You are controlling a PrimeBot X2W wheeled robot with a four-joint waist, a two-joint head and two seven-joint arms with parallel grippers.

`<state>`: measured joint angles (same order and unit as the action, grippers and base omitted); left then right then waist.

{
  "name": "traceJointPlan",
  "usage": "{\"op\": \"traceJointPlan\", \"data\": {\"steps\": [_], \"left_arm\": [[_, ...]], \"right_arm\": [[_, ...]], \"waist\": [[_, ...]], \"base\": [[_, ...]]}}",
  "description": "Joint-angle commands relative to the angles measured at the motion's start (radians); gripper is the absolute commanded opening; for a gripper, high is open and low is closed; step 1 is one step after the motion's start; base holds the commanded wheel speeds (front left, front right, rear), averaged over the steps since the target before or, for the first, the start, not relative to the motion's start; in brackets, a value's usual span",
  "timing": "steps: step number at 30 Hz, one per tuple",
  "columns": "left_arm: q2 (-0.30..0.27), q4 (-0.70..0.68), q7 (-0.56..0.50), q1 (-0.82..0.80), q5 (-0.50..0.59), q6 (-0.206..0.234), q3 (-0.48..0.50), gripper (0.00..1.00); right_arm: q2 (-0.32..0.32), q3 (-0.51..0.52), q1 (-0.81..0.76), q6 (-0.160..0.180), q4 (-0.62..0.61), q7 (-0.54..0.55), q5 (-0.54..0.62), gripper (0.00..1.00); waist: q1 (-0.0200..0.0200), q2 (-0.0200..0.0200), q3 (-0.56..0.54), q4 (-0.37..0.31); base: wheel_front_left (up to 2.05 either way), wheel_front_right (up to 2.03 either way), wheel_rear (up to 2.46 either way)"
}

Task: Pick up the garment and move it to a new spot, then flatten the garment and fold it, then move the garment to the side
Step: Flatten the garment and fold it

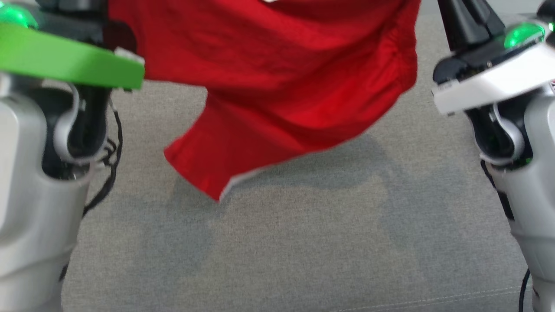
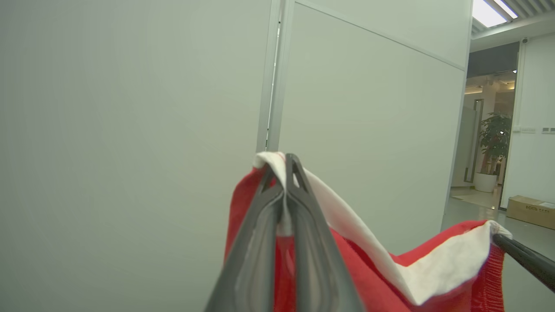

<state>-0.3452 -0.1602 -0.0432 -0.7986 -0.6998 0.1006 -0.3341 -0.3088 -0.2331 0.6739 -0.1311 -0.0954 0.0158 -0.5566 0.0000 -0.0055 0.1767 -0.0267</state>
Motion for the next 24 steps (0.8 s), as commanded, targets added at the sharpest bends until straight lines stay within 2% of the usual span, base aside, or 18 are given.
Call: {"op": "traceJointPlan", "data": {"steps": [1,3,4,7,10,11,13,15,18,24], "left_arm": [[0.011,0.062,-0.004,-0.075,-0.006,-0.008,0.012,0.0],[0.003,0.158,0.01,-0.178,0.022,-0.022,0.02,0.0],[0.003,0.158,0.01,-0.178,0.022,-0.022,0.02,0.0],[0.018,0.288,0.053,-0.319,0.044,-0.037,0.036,0.0],[0.043,0.399,0.121,-0.437,0.063,-0.058,0.042,0.0],[0.067,0.459,0.169,-0.487,0.065,-0.076,0.04,0.0],[0.099,0.507,0.21,-0.507,0.049,-0.09,0.043,0.0],[0.123,0.554,0.237,-0.487,0.042,-0.115,0.027,0.0],[0.16,0.61,0.279,-0.409,0.028,-0.156,0.019,0.0],[0.183,0.58,0.308,-0.195,0.024,-0.212,0.005,0.0]], "right_arm": [[0.008,-0.021,0.086,0.001,0.061,-0.012,0.003,0.0],[0.025,-0.049,0.206,0.001,0.162,-0.032,0.005,0.0],[0.025,-0.049,0.206,0.001,0.162,-0.032,0.005,0.0],[0.041,-0.085,0.385,0.001,0.316,-0.093,0.063,0.0],[0.061,-0.108,0.535,0.001,0.466,-0.212,0.119,0.0],[0.056,-0.127,0.608,0.001,0.556,-0.259,0.16,0.0],[0.054,-0.143,0.653,0.001,0.62,-0.276,0.192,0.0],[0.051,-0.149,0.661,0.001,0.647,-0.281,0.207,0.0],[0.035,-0.155,0.582,0.001,0.644,-0.281,0.201,0.0],[-0.008,-0.162,0.358,0.001,0.515,-0.281,0.132,0.0]], "waist": [[0.0,0.0055,0.126,0.04],[0.0,0.0055,0.173,0.05],[0.0,0.0055,0.173,0.05],[0.0,0.0055,0.231,0.062],[0.0,0.0055,0.278,0.087],[0.0,0.0055,0.306,0.108],[0.0,0.0055,0.337,0.131],[0.0,0.0055,0.368,0.152],[0.0,0.0055,0.393,0.172],[0.0,0.0055,0.387,0.162]], "base": [[0.0,0.0,0.0],[0.0,0.0,0.0],[0.0,0.0,0.0],[0.0,0.0,0.0],[0.0,0.0,0.0],[0.0,0.0,0.0],[0.0,0.0,0.0],[0.0,0.0,0.0],[0.0,0.0,0.0],[0.0,0.0,0.0]]}}
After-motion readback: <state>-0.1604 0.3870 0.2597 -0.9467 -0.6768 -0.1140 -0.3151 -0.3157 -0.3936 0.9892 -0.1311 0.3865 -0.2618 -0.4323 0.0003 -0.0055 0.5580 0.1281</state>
